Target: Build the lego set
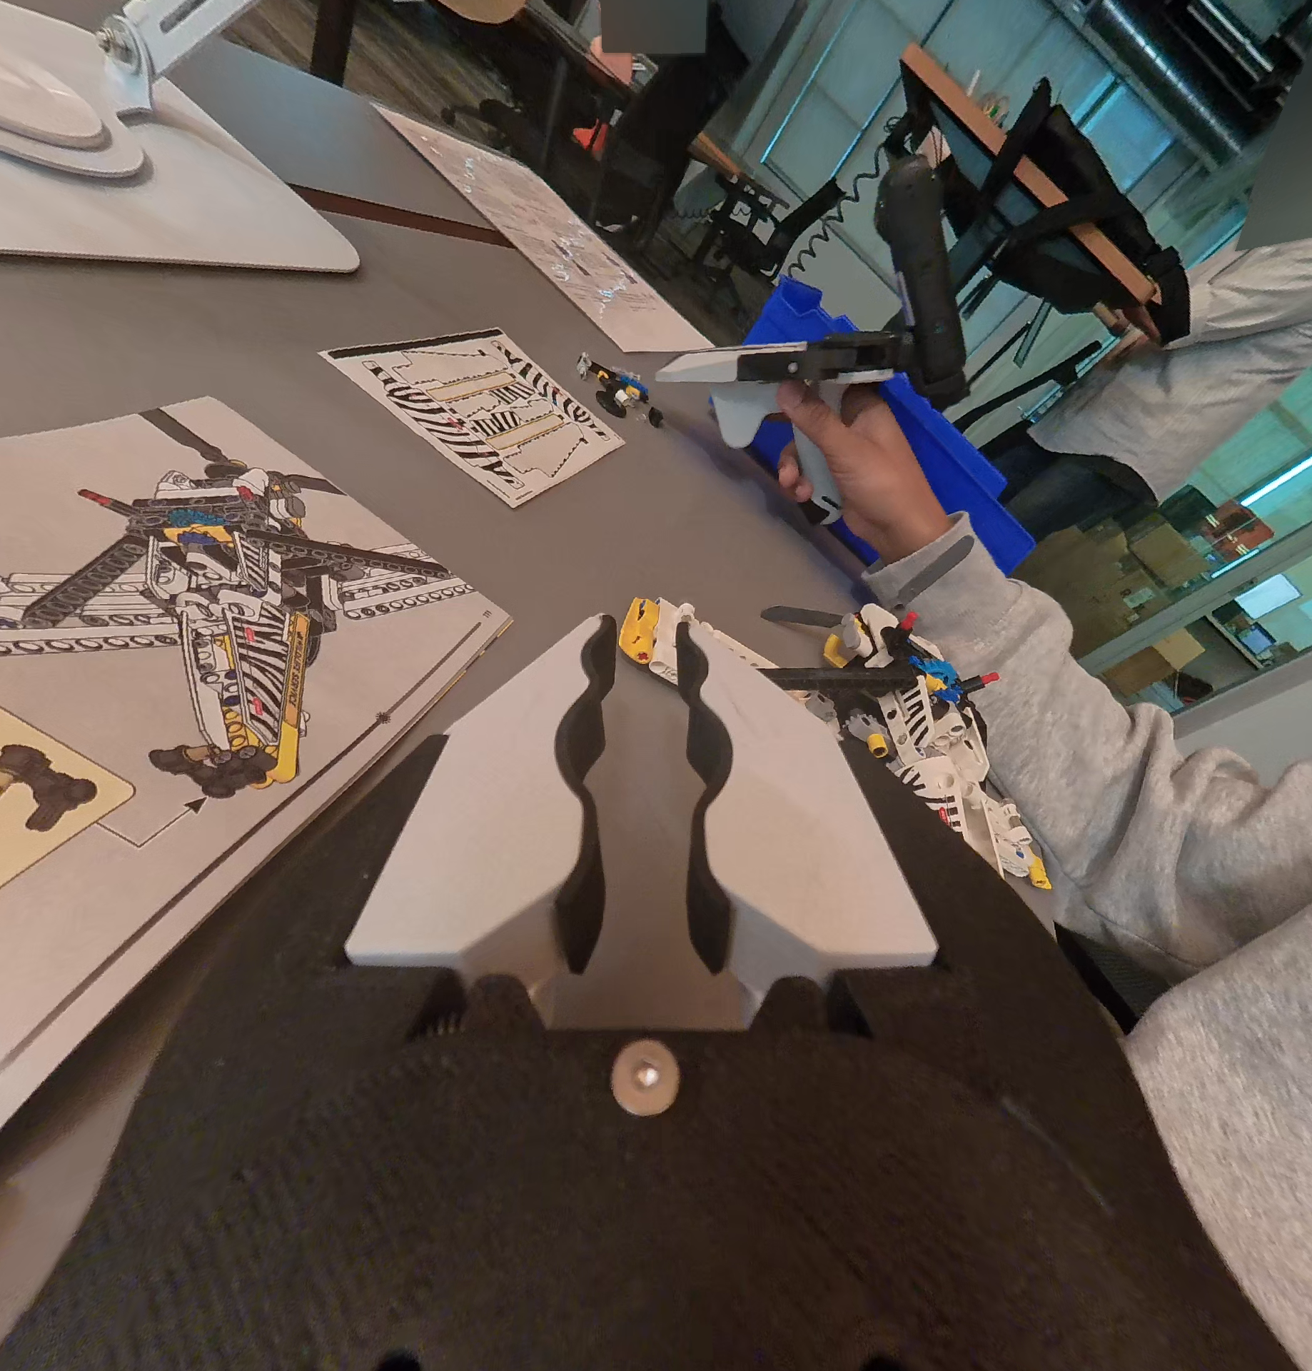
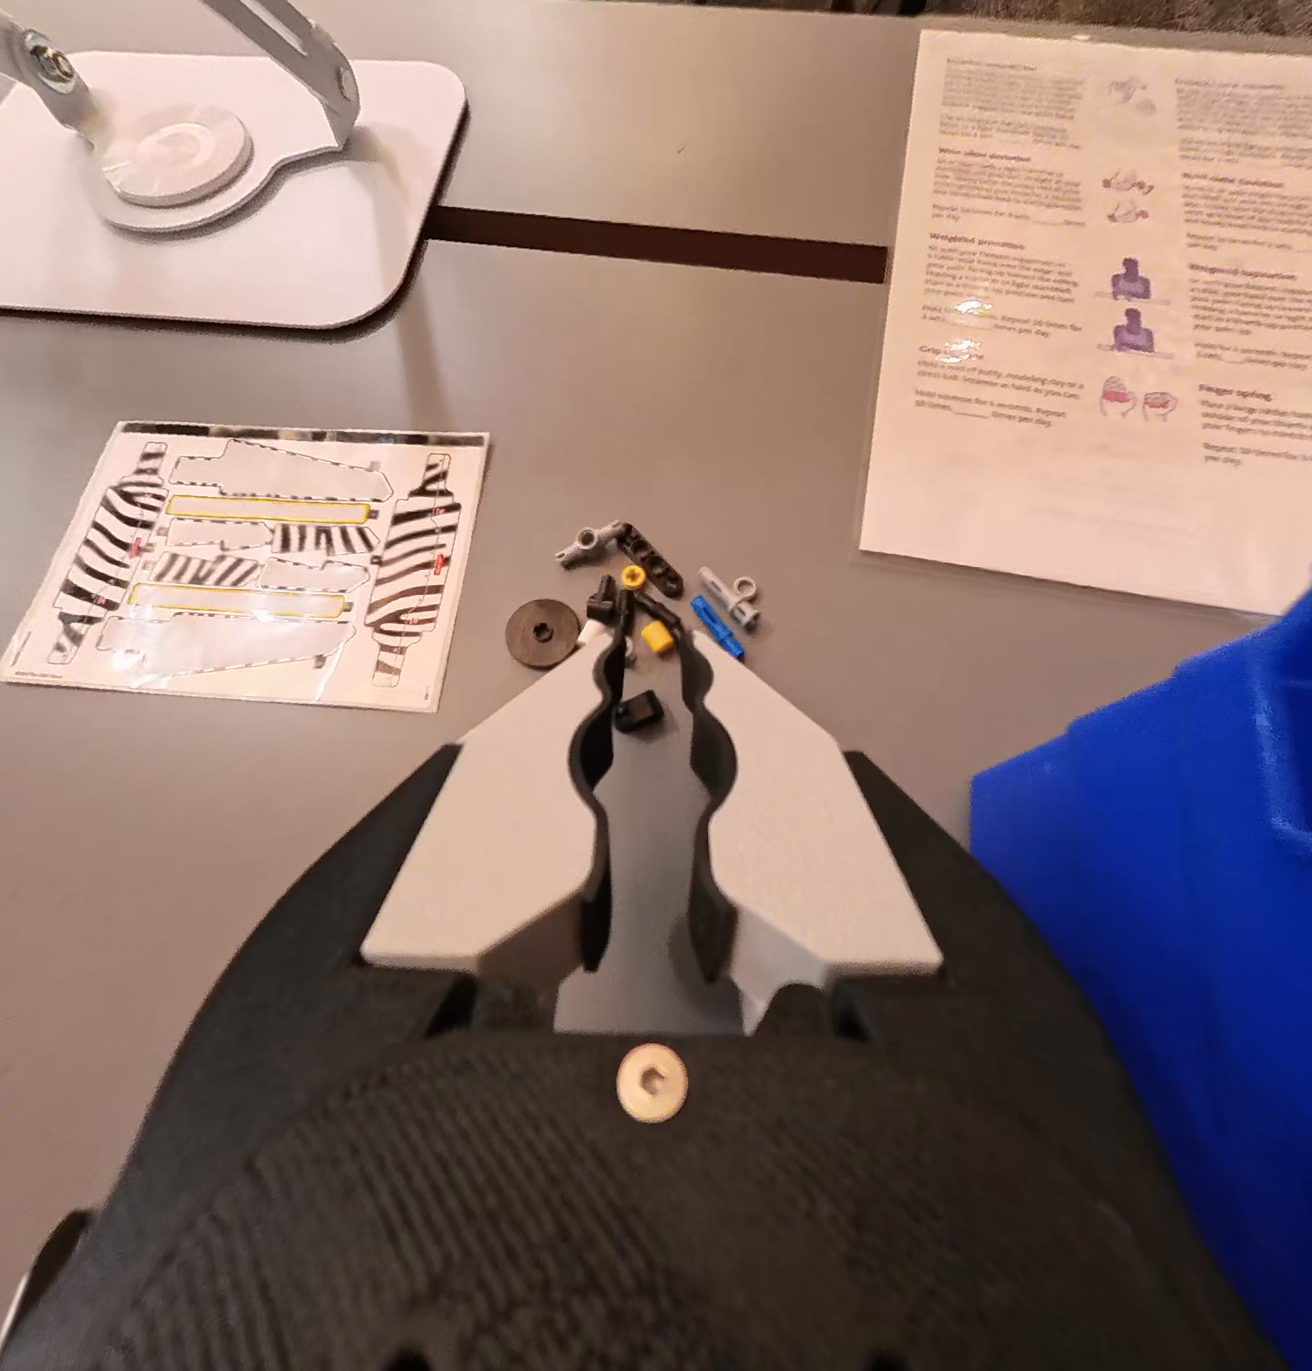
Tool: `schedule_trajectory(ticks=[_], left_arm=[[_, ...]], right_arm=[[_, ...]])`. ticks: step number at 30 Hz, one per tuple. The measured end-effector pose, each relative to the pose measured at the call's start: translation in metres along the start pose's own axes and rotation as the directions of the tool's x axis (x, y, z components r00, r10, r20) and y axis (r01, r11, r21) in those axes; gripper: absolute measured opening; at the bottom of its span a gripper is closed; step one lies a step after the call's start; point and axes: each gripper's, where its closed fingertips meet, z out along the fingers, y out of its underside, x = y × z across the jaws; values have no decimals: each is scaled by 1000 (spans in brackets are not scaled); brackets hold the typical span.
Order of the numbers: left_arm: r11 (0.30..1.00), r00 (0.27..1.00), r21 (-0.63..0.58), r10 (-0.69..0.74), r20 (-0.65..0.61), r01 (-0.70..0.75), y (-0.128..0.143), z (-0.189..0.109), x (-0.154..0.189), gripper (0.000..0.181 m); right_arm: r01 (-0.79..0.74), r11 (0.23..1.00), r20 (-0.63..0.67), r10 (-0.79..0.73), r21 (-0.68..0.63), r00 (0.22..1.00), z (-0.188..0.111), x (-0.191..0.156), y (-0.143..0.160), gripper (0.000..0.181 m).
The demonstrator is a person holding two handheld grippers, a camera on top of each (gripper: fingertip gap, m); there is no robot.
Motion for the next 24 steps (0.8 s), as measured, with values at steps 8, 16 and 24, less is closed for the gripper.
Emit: schedule_trajectory(ticks=[8, 16, 24], left_arm=[[1000, 1000, -3, -10, -2, 10, 1, 0, -1, 15], [1000, 1000, -4, -20, -7, 20, 2, 1, -1, 15], [1000, 1000, -6, -20, -12, 20, 2, 1, 1, 15]], right_arm=[[35, 995, -42, -39, -90, 998, -16, -4, 14, 15], [32, 984, -23, -37, -173, 999, -2, -1, 32, 5], [101, 987, -83, -112, -127, 990, 7, 4, 22, 0]])
